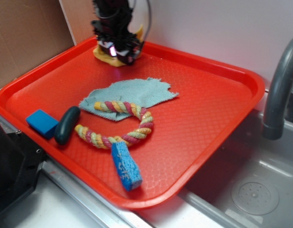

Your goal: Grab the yellow cloth.

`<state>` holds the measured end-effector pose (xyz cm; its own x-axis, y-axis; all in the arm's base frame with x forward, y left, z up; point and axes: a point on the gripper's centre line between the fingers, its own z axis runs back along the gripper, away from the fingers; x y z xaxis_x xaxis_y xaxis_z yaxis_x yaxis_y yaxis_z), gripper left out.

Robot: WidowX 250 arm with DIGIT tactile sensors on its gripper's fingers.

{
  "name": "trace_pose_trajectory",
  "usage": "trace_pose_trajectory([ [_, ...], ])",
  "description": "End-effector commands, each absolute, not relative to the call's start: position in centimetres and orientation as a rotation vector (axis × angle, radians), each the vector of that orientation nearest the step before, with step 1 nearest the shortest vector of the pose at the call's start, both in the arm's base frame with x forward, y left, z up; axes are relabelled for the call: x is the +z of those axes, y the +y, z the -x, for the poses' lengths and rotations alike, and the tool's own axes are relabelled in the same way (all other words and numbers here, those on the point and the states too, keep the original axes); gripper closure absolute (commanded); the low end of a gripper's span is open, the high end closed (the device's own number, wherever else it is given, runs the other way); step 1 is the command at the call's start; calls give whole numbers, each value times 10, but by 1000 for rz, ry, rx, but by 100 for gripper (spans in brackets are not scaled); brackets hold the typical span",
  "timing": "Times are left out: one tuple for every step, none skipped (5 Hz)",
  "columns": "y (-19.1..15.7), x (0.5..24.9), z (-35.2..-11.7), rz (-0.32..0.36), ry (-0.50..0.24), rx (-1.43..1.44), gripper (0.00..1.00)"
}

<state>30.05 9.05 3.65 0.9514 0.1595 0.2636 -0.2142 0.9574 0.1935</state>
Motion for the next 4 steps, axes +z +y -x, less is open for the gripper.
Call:
trace_pose_trajectory([
  [77,111,-253,-198,-306,281,100],
  [61,149,-232,-178,-368,282,100],
  [59,165,-225,-225,-300,470,100],
  [73,163,-222,-163,-274,549,100],
])
